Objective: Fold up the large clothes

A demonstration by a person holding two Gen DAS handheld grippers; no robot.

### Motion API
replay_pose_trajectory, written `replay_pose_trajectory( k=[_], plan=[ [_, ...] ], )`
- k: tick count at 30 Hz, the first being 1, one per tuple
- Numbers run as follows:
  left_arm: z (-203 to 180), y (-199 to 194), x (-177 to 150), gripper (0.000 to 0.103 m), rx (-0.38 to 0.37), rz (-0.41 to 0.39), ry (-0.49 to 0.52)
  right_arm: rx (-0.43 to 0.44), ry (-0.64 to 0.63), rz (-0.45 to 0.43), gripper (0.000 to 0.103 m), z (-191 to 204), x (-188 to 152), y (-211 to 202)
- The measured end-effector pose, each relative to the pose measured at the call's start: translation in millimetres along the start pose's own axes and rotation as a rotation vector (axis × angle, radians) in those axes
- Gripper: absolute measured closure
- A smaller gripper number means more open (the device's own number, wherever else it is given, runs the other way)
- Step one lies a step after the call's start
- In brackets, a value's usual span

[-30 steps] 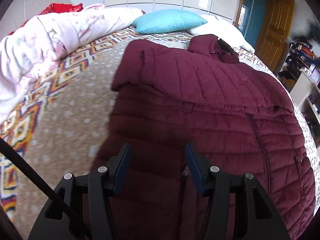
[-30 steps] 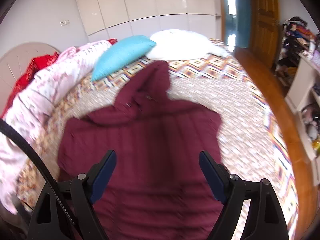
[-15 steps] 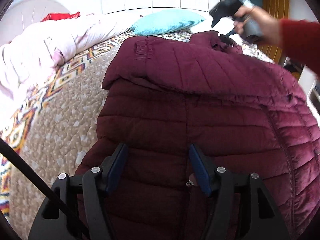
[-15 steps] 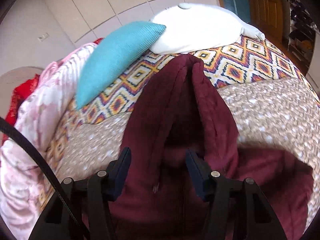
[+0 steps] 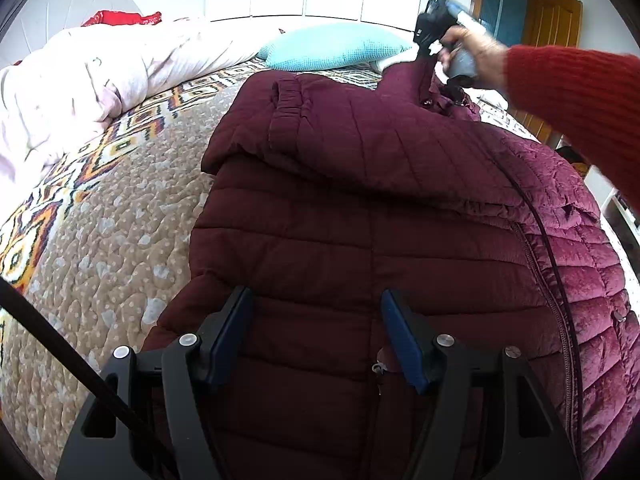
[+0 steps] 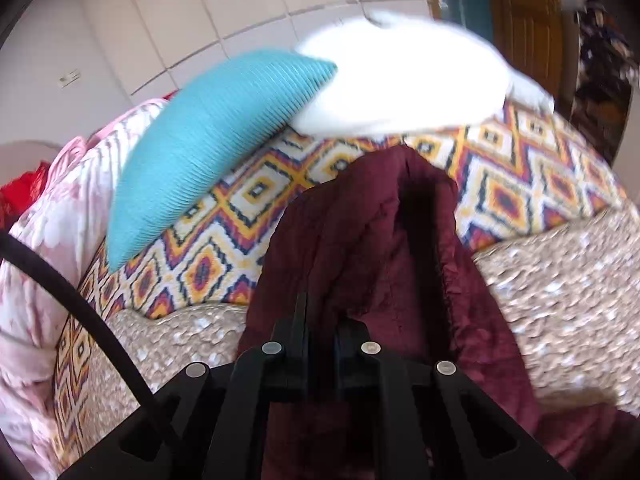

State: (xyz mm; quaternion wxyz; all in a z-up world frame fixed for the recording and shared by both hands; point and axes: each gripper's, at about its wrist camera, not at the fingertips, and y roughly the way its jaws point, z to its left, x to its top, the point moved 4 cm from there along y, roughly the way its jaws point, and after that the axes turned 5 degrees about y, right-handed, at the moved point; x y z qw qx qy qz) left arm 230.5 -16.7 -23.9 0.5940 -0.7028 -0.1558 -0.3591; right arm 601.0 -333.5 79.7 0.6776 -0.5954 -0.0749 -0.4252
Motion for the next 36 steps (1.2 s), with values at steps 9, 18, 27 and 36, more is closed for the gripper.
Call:
replay_pose_trajectory(
  k=[9,18,27,36],
  plan=[
    [10,-2,1,0.037,-0.058,-0.008,-0.056,0.117,-0.182,0.052,0.094,39,-100,-160],
    [19,-2,3,0.037,-0.119,-0.022,-0.115,0.172,-0.098,0.178,0.093,-1,-274,-196],
    [26,-8,2,0.037,-0.175,-0.039,-0.166,0.209,-0.065,0.236,0.069,-84,-336,-284],
    [26,-33,11,0.037,-0.201,0.0,-0.172,0.102,-0.039,-0.168,0.056,-138,-248,-326]
  ],
)
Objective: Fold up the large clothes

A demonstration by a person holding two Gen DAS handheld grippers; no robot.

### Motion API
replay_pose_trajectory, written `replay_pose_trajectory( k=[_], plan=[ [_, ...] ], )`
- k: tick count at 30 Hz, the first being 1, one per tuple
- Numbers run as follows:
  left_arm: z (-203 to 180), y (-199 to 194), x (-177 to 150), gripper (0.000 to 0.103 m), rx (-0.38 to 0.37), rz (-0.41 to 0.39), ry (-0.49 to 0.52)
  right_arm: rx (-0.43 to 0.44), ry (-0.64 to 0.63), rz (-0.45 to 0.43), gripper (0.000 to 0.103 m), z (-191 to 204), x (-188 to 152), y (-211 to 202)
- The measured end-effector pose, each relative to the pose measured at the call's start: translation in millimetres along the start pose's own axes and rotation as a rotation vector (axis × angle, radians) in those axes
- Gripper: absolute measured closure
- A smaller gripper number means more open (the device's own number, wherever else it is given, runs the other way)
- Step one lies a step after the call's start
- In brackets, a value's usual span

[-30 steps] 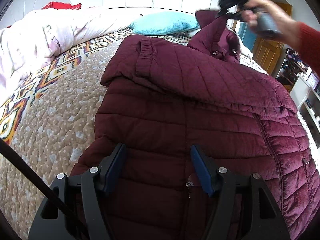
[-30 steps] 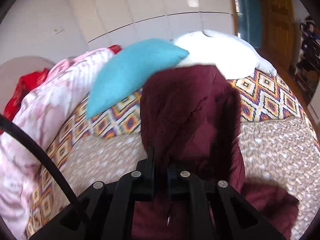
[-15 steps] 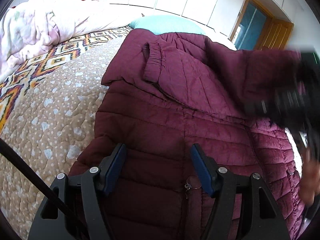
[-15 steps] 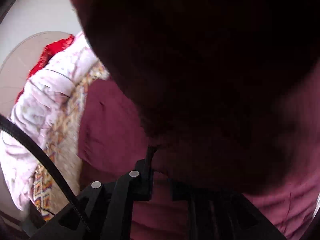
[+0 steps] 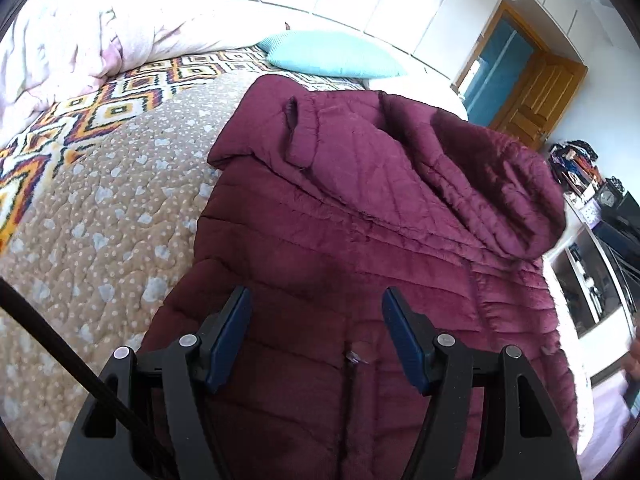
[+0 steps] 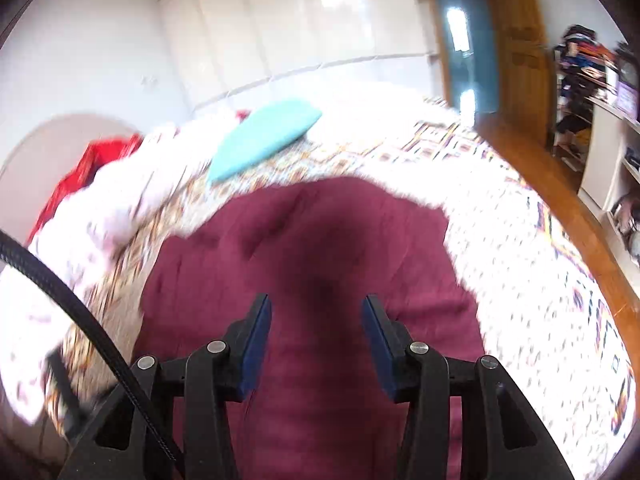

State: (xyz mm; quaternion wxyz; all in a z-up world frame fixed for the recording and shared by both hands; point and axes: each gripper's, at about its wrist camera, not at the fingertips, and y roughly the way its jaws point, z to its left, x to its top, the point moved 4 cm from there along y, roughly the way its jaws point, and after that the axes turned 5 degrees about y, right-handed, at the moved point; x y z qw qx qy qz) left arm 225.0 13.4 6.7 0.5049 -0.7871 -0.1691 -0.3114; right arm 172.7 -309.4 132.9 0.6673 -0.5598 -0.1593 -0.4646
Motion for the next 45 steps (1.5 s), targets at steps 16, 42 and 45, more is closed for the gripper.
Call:
replay_pose_trajectory(
  k=[16,42,45],
  plan=[
    [-120,86,113,0.029,-0.107,0.15,0.116,0.32,0.203,0.128,0.065,-32,-59,121],
    [-21,127,130,0.093,0.143,0.152,0.002,0.391,0.461,0.011,0.042,-78,-52,102],
    [-24,128,123,0.089,0.184,0.142,0.041,0.356,0.428,-0.005,0.042,-69,-52,101]
  ],
)
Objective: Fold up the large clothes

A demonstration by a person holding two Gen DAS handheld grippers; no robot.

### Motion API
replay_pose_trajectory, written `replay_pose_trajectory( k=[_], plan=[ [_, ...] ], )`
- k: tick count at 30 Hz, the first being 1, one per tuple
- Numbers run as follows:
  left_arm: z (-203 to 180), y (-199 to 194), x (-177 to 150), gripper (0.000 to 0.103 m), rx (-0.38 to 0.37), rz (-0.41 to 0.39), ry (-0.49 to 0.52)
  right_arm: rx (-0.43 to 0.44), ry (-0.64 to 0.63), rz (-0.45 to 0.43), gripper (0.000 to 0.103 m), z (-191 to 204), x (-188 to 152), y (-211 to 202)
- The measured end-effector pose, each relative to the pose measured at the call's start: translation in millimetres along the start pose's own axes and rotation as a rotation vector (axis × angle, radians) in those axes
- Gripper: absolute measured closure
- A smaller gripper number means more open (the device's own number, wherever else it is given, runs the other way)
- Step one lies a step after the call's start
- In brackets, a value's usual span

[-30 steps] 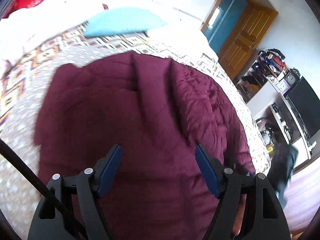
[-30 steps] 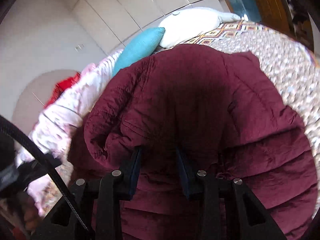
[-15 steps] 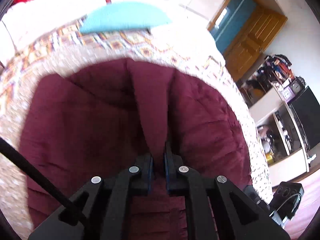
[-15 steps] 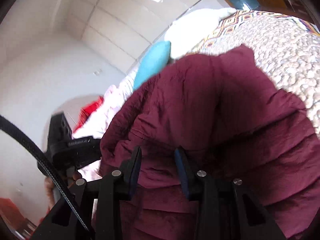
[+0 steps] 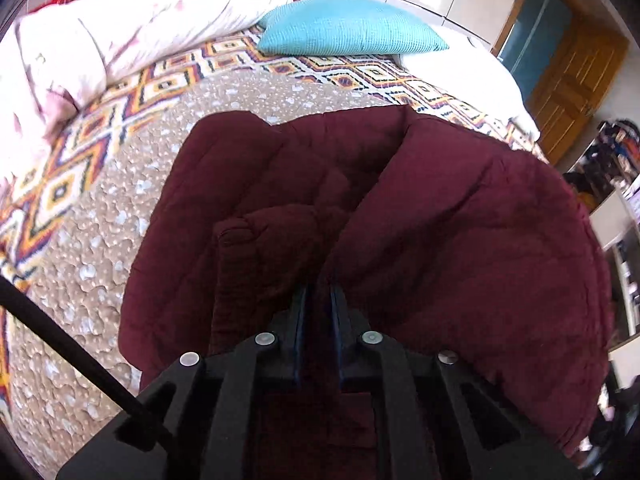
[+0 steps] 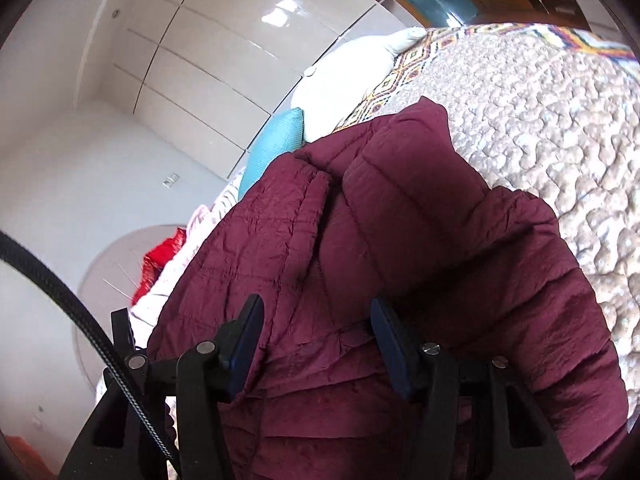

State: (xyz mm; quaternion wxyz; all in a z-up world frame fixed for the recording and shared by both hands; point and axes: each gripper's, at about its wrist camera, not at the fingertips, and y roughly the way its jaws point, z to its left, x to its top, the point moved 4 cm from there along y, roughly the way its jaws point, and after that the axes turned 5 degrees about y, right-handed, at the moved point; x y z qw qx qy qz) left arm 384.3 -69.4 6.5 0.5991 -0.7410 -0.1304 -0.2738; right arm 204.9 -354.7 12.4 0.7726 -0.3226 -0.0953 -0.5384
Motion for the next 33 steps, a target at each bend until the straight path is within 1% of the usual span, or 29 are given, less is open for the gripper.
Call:
replay_pose_trajectory(
  k=[2,4,6,7,9,10,11,12,13,14,16,17,21,22,24,26,27,29,30,31,32,33],
  plan=[
    [-3,-4,1,0.086,0.014,0.004,0.009,-0.009,-0.013,-0.002,0.042,7,1,-1],
    [-1,-16,2,0.079,0.011,0.002,0.004,0.012,-0.025,0.015,0.043,21,2,-1],
    [3,-32,0,0.078,0.004,-0.011,0.015,0.022,-0.053,0.028,0.044,39,2,-4],
    [4,-42,0,0.078,0.009,-0.02,0.023,0.018,-0.087,0.046,0.047,53,1,1],
    [9,-66,0,0.078,0.029,-0.055,0.037,0.001,-0.126,0.077,0.052,66,1,7],
    [10,-79,0,0.078,0.024,-0.078,0.046,-0.007,-0.14,0.09,0.056,70,-1,15],
    [10,-91,1,0.078,0.017,-0.099,0.052,-0.023,-0.161,0.107,0.061,78,-2,24],
    [8,-102,2,0.076,0.004,-0.119,0.057,-0.04,-0.178,0.117,0.063,82,-1,33],
    [2,-113,4,0.072,-0.017,-0.14,0.065,-0.054,-0.194,0.121,0.066,86,-1,39],
    [-4,-121,6,0.07,-0.038,-0.158,0.077,-0.062,-0.202,0.122,0.067,88,-1,44],
    [-21,-131,11,0.06,-0.078,-0.185,0.112,-0.075,-0.222,0.116,0.067,96,3,51],
    [-32,-132,14,0.06,-0.1,-0.191,0.133,-0.082,-0.235,0.109,0.067,99,5,52],
    [-72,-116,23,0.059,-0.171,-0.185,0.191,-0.1,-0.268,0.082,0.067,107,13,53],
    [-80,-105,24,0.058,-0.173,-0.17,0.208,-0.104,-0.268,0.082,0.067,106,17,56],
    [-87,-80,24,0.058,-0.138,-0.138,0.233,-0.121,-0.274,0.093,0.067,107,21,62],
    [-84,-58,22,0.058,-0.103,-0.116,0.227,-0.147,-0.283,0.123,0.067,99,26,78],
    [-79,-42,20,0.058,-0.086,-0.09,0.212,-0.164,-0.276,0.138,0.067,92,27,87],
    [-67,-16,15,0.058,-0.067,-0.045,0.177,-0.182,-0.246,0.164,0.067,75,29,99],
    [-61,-4,12,0.058,-0.066,-0.025,0.162,-0.192,-0.214,0.192,0.067,61,27,108],
    [-55,8,8,0.058,-0.09,-0.008,0.143,-0.19,-0.192,0.206,0.068,51,25,114],
    [-50,15,6,0.058,-0.115,-0.013,0.125,-0.181,-0.175,0.209,0.07,43,23,118],
    [-48,18,5,0.058,-0.13,-0.031,0.115,-0.164,-0.17,0.194,0.071,35,20,121]
  ],
)
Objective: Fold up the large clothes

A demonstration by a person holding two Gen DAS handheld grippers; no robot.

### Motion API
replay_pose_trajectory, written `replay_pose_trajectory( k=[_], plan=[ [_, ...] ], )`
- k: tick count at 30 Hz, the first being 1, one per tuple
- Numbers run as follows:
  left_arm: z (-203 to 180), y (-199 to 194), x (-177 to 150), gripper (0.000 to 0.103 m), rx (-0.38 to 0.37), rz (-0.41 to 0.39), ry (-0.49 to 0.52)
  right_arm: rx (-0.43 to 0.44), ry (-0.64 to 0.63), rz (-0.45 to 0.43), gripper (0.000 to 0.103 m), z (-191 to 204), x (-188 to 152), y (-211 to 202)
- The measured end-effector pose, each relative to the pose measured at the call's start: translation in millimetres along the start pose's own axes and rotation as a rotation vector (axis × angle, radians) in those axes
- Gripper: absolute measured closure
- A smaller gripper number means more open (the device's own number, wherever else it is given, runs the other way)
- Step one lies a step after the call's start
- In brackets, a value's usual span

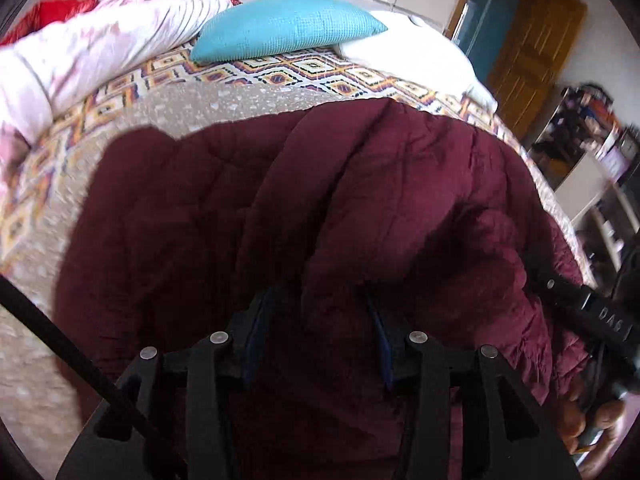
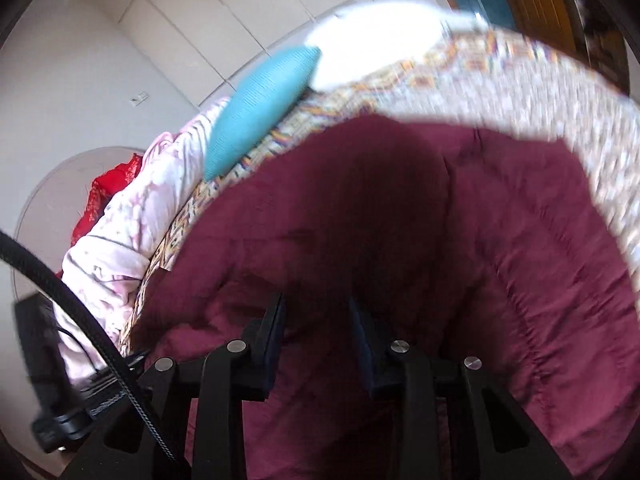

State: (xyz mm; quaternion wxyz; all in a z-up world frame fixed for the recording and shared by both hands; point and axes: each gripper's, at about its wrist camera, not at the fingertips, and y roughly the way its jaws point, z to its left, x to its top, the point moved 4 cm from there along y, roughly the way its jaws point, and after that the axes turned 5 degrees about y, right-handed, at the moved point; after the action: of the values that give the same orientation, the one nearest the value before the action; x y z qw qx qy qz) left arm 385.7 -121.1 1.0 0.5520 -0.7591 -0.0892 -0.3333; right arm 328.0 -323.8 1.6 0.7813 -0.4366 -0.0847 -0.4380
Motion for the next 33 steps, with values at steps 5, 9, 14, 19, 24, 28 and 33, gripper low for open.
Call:
replay_pose_trajectory(
  k=[5,9,14,19,24,28,33],
  plan=[
    [-11,4,-4,0.058,0.076,-0.056,0.063,-0.034,-0.06,-0.041,0.072,1,-4,7],
    [-19,-7,-1,0.058,0.14,-0.04,0.09,-0.083,-0.105,-0.051,0.071,7,-6,10],
    [-29,-71,-13,0.057,0.13,-0.075,0.107,-0.187,-0.205,-0.029,0.071,38,-1,-18],
    [-9,-125,-52,0.047,0.169,-0.105,0.124,-0.087,-0.267,-0.058,0.07,75,-25,-68],
    [19,-146,-110,0.047,0.215,-0.063,0.082,-0.194,-0.365,0.045,0.071,73,-66,-26],
    [39,-166,-153,0.047,0.222,-0.032,0.025,-0.236,-0.362,0.048,0.07,63,-68,-3],
    [67,-191,-197,0.047,0.242,-0.036,-0.06,-0.153,-0.307,0.034,0.067,81,-69,-36]
  ],
)
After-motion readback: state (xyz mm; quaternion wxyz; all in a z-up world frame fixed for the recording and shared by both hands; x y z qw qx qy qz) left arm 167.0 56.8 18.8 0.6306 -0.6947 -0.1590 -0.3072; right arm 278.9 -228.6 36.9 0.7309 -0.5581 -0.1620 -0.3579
